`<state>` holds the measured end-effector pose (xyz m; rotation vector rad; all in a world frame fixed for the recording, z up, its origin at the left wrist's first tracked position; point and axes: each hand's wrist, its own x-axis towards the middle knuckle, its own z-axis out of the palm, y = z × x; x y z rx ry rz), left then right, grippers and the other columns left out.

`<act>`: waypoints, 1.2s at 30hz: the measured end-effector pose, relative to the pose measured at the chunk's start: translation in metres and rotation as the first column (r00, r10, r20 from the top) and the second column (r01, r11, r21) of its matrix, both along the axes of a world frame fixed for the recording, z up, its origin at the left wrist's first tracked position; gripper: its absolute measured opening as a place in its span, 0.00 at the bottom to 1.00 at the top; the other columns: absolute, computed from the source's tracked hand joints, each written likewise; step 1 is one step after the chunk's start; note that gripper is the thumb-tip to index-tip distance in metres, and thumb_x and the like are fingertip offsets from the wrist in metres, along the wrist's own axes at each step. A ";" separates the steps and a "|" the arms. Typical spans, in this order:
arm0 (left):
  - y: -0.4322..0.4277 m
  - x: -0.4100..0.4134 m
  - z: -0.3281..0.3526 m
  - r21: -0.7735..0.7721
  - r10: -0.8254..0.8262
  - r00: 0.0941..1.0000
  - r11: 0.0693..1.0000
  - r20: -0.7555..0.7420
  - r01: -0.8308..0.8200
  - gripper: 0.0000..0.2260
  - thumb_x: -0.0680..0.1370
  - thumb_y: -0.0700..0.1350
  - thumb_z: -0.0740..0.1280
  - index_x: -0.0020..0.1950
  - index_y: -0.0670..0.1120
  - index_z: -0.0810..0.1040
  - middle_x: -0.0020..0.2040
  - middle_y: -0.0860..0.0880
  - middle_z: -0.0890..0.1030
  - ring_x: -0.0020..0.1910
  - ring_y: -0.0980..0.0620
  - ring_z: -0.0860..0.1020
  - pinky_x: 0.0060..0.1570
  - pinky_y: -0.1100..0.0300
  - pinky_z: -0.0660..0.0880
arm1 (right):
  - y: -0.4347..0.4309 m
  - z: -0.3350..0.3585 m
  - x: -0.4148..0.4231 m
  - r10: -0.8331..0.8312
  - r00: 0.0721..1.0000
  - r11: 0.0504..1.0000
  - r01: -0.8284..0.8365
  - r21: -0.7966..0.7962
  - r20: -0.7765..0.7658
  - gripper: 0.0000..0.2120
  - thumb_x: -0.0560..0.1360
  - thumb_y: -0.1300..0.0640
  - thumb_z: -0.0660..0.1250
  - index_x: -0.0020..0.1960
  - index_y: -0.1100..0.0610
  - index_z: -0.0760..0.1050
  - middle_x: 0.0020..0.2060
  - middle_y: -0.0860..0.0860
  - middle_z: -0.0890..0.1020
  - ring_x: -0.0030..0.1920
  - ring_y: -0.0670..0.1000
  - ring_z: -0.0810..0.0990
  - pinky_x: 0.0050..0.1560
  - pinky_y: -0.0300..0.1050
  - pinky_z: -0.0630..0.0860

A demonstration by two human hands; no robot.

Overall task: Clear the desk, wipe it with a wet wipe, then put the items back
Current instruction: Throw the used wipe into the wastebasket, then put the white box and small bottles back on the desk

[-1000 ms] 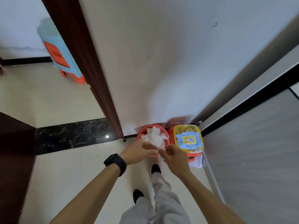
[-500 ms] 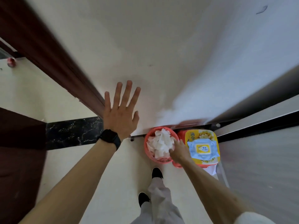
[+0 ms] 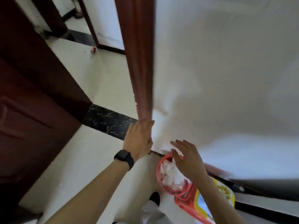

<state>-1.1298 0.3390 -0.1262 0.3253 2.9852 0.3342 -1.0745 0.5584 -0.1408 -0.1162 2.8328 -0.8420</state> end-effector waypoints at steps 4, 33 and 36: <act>-0.080 0.055 0.017 0.043 0.383 0.923 0.922 0.048 -0.385 0.24 0.81 0.54 0.58 0.78 0.57 0.60 0.79 0.52 0.59 0.79 0.50 0.51 0.77 0.46 0.47 | -0.073 0.066 -0.034 0.260 0.927 0.958 -0.283 -0.050 -0.270 0.13 0.79 0.51 0.66 0.62 0.47 0.81 0.62 0.46 0.81 0.67 0.52 0.73 0.67 0.49 0.72; -0.517 0.630 0.147 0.110 0.967 -0.091 -0.066 -0.238 -0.992 0.26 0.80 0.60 0.58 0.78 0.58 0.60 0.79 0.52 0.61 0.78 0.48 0.56 0.75 0.51 0.55 | -0.680 0.159 0.304 0.921 0.064 0.066 -0.998 -0.008 -0.384 0.19 0.79 0.47 0.65 0.69 0.45 0.74 0.66 0.38 0.73 0.71 0.43 0.65 0.69 0.33 0.57; -0.560 0.641 0.136 0.114 0.973 -0.100 -0.078 -0.207 -0.990 0.27 0.79 0.60 0.58 0.78 0.58 0.60 0.78 0.53 0.61 0.78 0.49 0.57 0.76 0.52 0.55 | -0.728 0.142 0.320 0.942 0.059 0.052 -0.998 -0.032 -0.332 0.20 0.79 0.47 0.65 0.70 0.44 0.73 0.65 0.36 0.71 0.70 0.40 0.64 0.68 0.31 0.56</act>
